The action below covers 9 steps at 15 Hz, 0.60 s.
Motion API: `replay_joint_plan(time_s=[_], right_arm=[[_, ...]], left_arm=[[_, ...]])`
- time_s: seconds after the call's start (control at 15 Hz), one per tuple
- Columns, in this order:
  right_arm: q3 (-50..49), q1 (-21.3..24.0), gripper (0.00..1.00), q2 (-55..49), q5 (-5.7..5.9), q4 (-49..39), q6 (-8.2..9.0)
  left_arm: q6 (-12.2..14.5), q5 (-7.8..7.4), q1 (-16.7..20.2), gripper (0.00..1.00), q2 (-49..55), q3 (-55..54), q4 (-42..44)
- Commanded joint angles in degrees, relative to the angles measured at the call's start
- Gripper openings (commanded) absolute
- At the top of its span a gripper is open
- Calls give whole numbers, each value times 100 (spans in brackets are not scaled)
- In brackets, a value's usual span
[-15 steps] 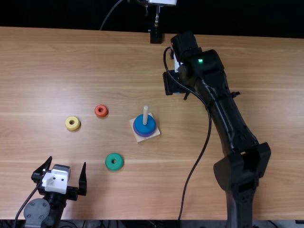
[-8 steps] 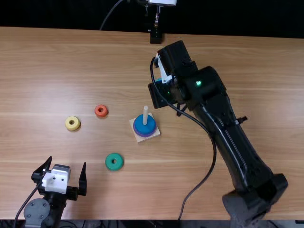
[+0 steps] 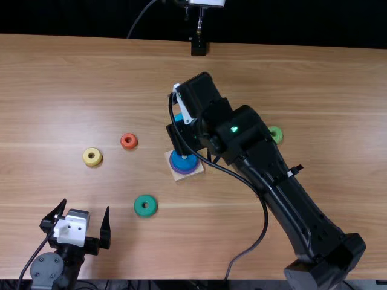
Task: Build the Hanoi tower: stack the rings onto the peg from bottom to top in this color order: purple, dark blue, light blue, dark green, light green, yellow, orange.
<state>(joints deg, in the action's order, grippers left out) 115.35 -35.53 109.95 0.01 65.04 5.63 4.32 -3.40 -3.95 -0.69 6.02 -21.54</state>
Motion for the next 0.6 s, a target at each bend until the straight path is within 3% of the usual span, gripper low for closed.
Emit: replay_joint_plan(time_s=[0.0, 0.53], right_arm=[[-100, -51, 0, -167, 9, 94, -25], [-74, -33, 0, -123, 73, 411, -35]], left_arm=[[75, -93, 61, 100, 69, -602, -451], [75, -93, 61, 100, 69, -602, -451]])
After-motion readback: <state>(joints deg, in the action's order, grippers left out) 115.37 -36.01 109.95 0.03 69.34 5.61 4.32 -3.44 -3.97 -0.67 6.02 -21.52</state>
